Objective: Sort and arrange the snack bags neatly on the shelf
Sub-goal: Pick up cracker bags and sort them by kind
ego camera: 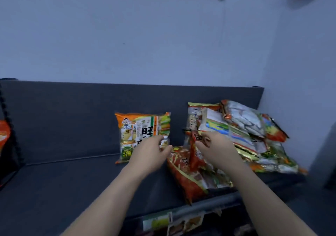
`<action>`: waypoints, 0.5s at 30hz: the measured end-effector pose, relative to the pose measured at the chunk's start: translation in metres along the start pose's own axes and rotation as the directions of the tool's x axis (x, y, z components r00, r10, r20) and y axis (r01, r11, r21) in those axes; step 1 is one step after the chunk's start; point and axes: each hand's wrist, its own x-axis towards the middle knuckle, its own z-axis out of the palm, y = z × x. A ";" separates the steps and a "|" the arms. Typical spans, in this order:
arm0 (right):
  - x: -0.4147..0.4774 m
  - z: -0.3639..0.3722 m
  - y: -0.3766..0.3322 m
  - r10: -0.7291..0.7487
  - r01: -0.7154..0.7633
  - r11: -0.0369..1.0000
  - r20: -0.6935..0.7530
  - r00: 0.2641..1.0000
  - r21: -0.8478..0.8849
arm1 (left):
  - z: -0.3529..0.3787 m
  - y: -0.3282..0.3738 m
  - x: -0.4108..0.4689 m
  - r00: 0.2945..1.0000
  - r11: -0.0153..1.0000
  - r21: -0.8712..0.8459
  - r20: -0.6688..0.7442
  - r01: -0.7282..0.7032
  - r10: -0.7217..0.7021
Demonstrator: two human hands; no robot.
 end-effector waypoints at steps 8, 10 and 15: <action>0.047 -0.020 0.107 0.178 -0.182 0.981 -0.073 0.981 -0.066 | 0.056 0.076 0.077 0.998 0.998 -0.060 0.066 0.002 0.002; 0.057 -0.020 0.122 0.194 -0.201 0.977 -0.085 0.977 -0.074 | 0.068 0.088 0.097 0.994 0.995 -0.097 0.102 0.033 -0.023; 0.085 -0.026 0.154 0.223 -0.229 0.972 -0.096 0.970 -0.050 | 0.081 0.127 0.134 0.997 0.996 -0.084 0.083 0.015 -0.008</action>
